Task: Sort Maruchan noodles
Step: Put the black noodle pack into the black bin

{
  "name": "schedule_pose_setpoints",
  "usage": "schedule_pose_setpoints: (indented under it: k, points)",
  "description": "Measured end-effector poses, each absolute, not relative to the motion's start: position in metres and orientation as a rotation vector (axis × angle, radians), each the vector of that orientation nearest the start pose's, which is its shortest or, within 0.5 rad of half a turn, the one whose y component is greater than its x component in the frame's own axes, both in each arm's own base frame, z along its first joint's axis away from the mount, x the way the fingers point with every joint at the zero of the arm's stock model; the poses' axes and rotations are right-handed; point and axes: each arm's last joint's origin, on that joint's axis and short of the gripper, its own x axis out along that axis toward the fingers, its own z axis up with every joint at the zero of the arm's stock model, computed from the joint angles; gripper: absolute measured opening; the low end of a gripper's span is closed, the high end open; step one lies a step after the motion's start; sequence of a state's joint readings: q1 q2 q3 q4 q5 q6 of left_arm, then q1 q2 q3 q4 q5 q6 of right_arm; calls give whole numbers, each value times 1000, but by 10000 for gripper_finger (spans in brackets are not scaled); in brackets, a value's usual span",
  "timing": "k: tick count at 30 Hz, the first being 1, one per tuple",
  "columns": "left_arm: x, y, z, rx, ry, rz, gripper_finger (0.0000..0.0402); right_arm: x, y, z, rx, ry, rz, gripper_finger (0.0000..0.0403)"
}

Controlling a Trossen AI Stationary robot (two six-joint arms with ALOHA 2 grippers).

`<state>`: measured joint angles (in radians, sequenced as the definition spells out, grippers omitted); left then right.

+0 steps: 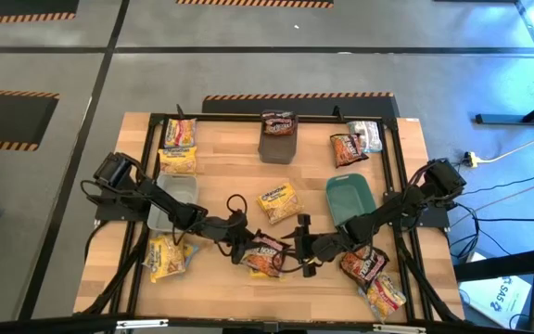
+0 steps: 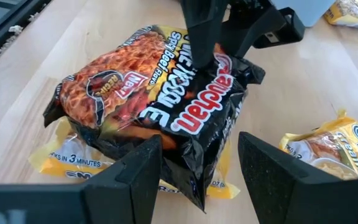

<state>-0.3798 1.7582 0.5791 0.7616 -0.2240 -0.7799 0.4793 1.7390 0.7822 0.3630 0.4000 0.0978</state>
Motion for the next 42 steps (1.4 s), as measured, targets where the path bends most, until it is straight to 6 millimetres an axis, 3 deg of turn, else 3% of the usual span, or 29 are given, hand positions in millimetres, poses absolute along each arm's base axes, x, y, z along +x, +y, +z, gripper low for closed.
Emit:
schedule_pose_setpoints:
  k: [14,27,36,42]
  points:
    - [287,-107,122,-609,410,14,50,300,143,149,-155,529,42,195]
    - [290,-109,131,-525,334,-71,2,292,137,191,-103,421,35,195]
    - [291,-110,137,-441,275,-94,1,289,137,201,-74,397,76,195]
    - [293,-110,144,-360,190,-97,0,300,133,216,-46,413,59,195]
